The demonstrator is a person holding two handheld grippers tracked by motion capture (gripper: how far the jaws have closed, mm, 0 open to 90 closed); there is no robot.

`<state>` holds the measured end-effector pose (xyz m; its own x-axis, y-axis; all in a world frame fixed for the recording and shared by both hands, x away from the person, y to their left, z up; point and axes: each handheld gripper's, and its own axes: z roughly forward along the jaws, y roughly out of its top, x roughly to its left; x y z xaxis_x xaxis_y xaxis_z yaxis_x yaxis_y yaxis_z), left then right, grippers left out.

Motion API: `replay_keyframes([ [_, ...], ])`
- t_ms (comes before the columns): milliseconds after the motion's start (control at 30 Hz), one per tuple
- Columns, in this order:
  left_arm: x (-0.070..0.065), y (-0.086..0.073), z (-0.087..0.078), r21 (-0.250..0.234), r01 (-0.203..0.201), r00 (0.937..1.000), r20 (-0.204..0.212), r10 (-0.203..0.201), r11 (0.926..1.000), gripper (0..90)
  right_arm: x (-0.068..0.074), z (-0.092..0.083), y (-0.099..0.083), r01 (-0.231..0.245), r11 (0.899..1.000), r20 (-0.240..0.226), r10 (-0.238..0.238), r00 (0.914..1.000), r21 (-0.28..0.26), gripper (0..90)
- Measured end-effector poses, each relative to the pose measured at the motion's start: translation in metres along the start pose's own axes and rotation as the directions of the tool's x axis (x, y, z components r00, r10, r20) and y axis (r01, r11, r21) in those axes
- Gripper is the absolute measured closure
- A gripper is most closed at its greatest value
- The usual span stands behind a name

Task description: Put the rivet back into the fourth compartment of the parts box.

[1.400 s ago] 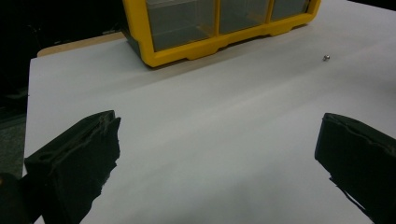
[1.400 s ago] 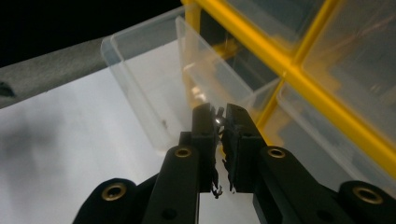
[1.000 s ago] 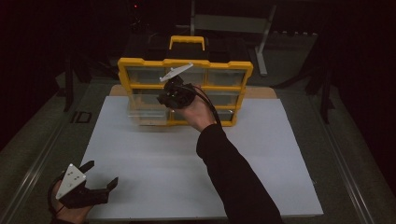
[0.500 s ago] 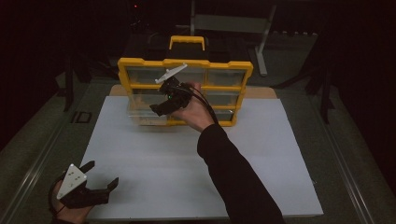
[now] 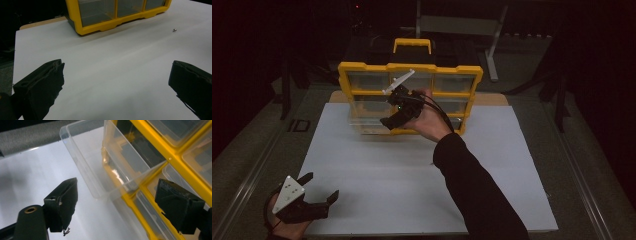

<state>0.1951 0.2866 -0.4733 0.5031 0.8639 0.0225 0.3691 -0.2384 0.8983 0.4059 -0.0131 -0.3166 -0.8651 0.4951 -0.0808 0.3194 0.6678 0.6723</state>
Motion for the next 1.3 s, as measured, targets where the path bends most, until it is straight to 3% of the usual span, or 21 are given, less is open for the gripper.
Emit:
replay_keyframes([
  [233,0.000,0.000,0.000,0.001,0.001,1.0000,0.000,-0.001,1.0000,0.7,0.000,-0.004,-0.009,0.048,0.996,0.009,-0.049,0.9987,0.074,18.5],
  [533,0.000,0.000,0.000,0.003,0.000,1.0000,0.001,0.000,1.0000,0.7,-0.003,-0.004,-0.022,0.098,0.978,0.006,-0.101,0.9949,0.186,20.2],
  [733,0.000,0.000,0.000,0.003,0.000,1.0000,0.001,0.000,1.0000,0.7,-0.009,-0.004,-0.034,0.098,0.963,-0.006,-0.100,0.9950,0.252,20.2],
  [933,0.000,0.000,0.000,0.005,-0.002,1.0000,0.002,0.002,1.0000,0.7,-0.016,-0.004,-0.048,0.096,0.938,-0.017,-0.095,0.9953,0.333,18.9],
  [1300,0.000,0.000,0.000,0.003,0.000,1.0000,0.001,0.000,1.0000,0.7,-0.019,0.008,-0.073,0.106,0.918,-0.036,-0.100,0.9943,0.381,18.7],
])
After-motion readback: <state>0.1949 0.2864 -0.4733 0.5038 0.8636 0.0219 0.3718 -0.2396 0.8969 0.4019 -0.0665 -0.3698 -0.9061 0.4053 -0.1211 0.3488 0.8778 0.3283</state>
